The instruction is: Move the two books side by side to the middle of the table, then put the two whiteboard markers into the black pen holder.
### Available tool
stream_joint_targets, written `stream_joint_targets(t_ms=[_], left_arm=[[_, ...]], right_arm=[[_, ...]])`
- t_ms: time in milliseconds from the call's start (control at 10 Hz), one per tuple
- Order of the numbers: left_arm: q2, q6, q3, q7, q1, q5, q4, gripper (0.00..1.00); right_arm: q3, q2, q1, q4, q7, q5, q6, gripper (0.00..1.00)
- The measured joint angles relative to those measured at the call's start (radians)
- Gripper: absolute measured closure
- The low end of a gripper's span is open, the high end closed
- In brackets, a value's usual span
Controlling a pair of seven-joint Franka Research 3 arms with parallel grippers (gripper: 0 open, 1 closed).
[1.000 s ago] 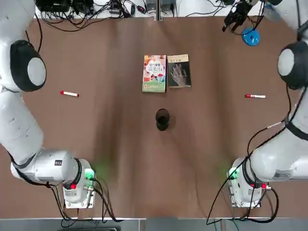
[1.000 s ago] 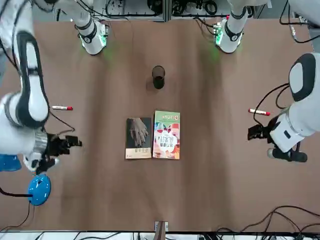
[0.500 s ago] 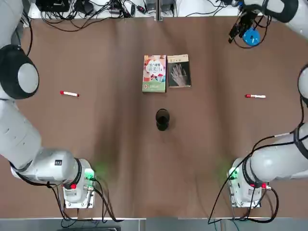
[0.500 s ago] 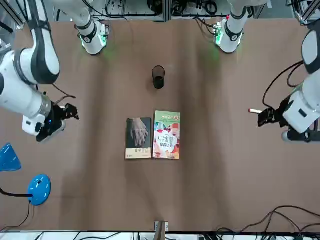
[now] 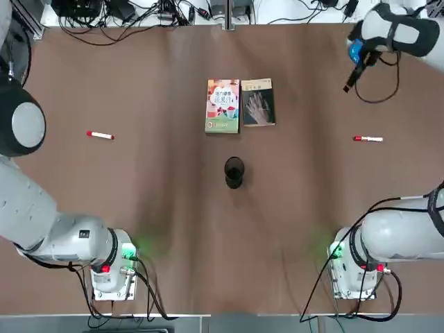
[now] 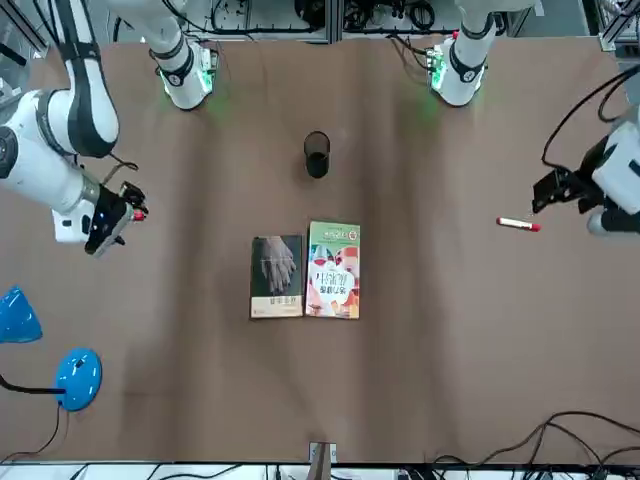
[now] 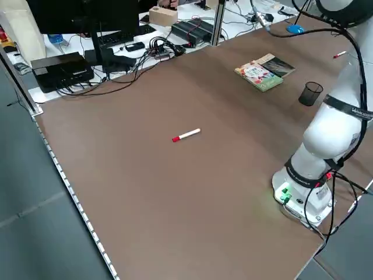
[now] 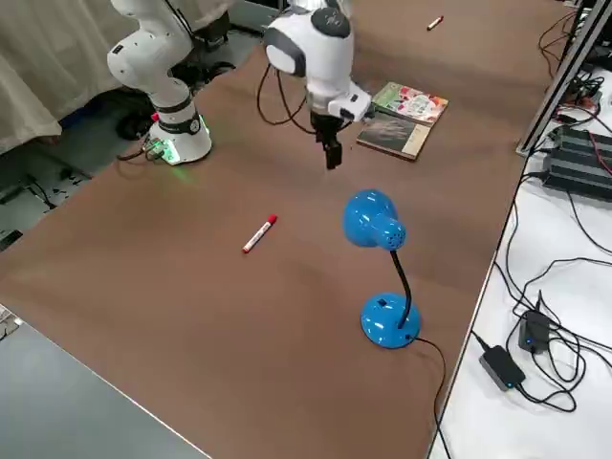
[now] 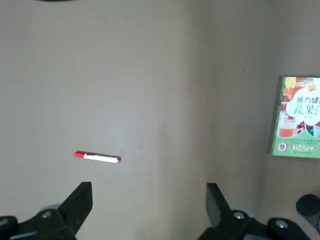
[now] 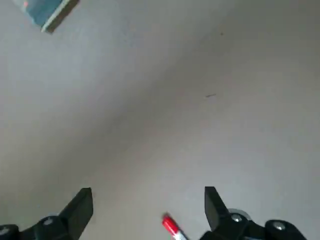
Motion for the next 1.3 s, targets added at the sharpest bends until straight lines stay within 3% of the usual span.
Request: stream_joint_targets(t_ms=[300, 600, 800, 1000, 1300], left_arm=[[-0.020, -0.015, 0.020, 0.001, -0.001, 0.000, -0.017, 0.01], [-0.019, 0.051, 0.110, 0.110, 0.003, 0.000, -0.122, 0.01], [-0.020, 0.094, 0.170, 0.186, 0.005, 0.000, -0.201, 0.04], [-0.036, 0.201, 0.233, 0.058, 0.008, -0.001, -0.311, 0.07], [-0.061, 0.440, 0.303, -0.210, 0.023, -0.027, -0.545, 0.06]], right_arm=[[-0.001, 0.004, -0.057, -0.038, -0.195, -0.022, 0.039, 0.01], [0.002, 0.016, -0.081, -0.126, -0.354, -0.024, 0.204, 0.01], [0.008, 0.032, -0.080, -0.137, -0.457, -0.025, 0.275, 0.01], [0.007, 0.039, -0.081, -0.137, -0.532, -0.025, 0.290, 0.01], [0.009, 0.040, -0.079, -0.131, -0.601, -0.025, 0.293, 0.01]])
